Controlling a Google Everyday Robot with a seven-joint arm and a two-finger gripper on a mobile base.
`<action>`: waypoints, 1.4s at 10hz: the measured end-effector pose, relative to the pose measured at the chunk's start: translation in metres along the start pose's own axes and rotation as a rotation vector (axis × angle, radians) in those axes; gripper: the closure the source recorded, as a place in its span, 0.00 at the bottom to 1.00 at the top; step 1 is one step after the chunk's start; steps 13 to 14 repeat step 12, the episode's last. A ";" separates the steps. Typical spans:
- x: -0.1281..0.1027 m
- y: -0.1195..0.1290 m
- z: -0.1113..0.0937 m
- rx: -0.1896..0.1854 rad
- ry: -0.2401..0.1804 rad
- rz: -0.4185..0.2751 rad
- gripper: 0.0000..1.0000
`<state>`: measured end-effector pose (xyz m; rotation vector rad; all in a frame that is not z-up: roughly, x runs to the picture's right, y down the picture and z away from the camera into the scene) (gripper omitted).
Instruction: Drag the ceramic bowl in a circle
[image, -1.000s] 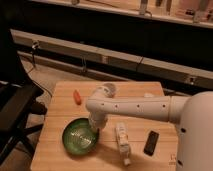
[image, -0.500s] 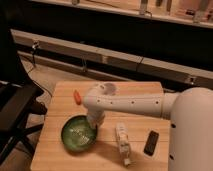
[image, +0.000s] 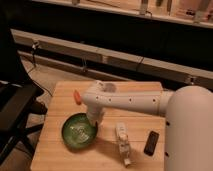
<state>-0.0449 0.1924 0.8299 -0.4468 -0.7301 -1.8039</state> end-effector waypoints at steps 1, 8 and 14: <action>0.005 0.009 -0.001 -0.005 0.001 0.002 1.00; 0.021 0.002 -0.004 -0.011 -0.005 0.011 1.00; 0.027 0.001 -0.006 -0.012 -0.004 0.013 1.00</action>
